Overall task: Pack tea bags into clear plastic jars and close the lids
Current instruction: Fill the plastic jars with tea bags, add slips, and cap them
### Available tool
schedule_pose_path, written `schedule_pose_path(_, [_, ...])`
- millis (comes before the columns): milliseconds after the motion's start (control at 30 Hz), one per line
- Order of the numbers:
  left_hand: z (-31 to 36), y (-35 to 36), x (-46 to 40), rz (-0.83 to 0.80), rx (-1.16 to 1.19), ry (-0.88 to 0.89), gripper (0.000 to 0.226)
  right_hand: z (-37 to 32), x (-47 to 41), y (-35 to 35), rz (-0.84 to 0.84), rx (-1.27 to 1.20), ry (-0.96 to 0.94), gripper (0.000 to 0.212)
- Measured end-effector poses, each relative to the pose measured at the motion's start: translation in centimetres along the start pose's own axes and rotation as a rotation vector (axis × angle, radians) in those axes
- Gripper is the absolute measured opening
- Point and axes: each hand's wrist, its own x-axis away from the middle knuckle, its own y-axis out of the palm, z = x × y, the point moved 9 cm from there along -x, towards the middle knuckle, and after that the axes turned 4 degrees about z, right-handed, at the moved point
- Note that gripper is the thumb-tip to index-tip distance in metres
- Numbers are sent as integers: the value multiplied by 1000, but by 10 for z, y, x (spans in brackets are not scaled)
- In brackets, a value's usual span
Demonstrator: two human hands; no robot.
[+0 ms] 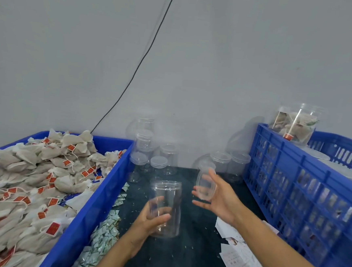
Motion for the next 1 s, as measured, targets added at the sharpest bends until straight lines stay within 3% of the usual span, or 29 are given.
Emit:
schedule_pose_path(200, [-8,-16,-3,304,-107,176,93,77,-5,-19,198,-428,222,50])
schedule_pose_path(333, [-10,-10,-5,345,-218,240,93,101,-8,-23,289,-519,209,45])
schedule_pose_path(500, [-17,-4,-15,283,-288,225,94,100,-14,-35,411,-364,90,43])
schedule_pose_path(700, [-12,-2,-15,234,-315,186,93,82,-9,-46,563,160,-11,58])
schedule_pose_path(867, [-9,-11,-8,248,-334,83,103,74,-1,-50,621,162,28,62])
schedule_pose_path(1000, [15,-18,0,241,-448,9,115,36,10,-34,628,208,-130,54])
